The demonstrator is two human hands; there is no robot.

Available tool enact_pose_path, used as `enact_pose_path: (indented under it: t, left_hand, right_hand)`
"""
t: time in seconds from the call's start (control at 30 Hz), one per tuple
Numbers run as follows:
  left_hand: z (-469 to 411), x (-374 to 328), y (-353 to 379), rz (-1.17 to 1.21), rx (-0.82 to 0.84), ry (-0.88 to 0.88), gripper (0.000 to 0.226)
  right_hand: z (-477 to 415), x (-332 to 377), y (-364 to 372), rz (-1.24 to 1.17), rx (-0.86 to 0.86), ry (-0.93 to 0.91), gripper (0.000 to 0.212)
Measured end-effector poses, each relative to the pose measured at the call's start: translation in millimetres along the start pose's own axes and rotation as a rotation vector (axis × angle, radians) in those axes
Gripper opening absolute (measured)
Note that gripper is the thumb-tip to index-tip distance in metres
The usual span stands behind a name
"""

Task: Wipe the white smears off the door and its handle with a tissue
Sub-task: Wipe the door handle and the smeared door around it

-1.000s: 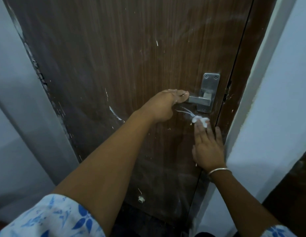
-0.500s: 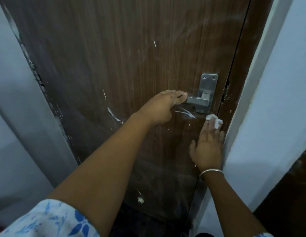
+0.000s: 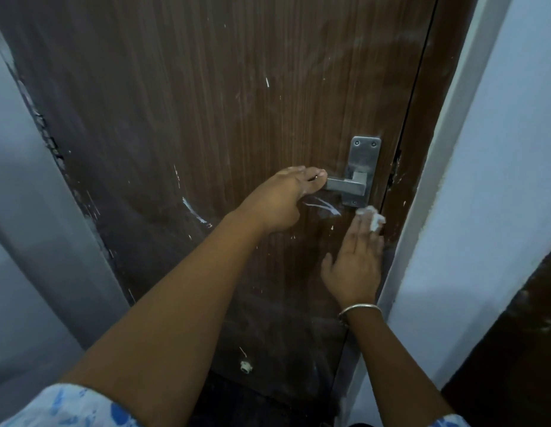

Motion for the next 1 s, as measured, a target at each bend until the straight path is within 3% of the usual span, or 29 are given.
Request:
enact_pose_path:
  t: [0.27,0.4,0.63,0.77,0.9,1.0]
  left_hand:
    - [1,-1,1,-0.005,-0.005,0.003,0.08]
    - [1,-1,3,-0.019,-0.013,0.01,0.081]
    - [1,-2,3,-0.051,-0.025,0.021,0.08]
    - [1,-3,4,-0.052,-0.033,0.026,0.077]
    - [2,-4,3,-0.032,-0.05,0.026,0.075]
    - [3,-4,3,-0.041,-0.048,0.024,0.076]
  right_hand:
    - [-49,-8,-64,-0.118,-0.183,-0.113,0.097]
    - [-53,-5,-70,-0.157,-0.238,-0.08,0.095]
    - [0,-13,-4,-0.074,-0.01,-0.041,0.087]
    - [3,1,1,-0.18,0.006,0.06,0.088]
    - [2,45,13,-0.154,0.112,-0.116,0.089]
    - [1,54,21,-0.111,0.142,-0.139,0.091]
Point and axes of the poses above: each hand's wrist, its own z-axis away from the middle knuckle, its own y-axis out of the palm, x = y × z, the point moved 9 cm from there along -z, towards the middle knuckle, and after that the axes turned 1 degree about z, right-handed, at the moved point
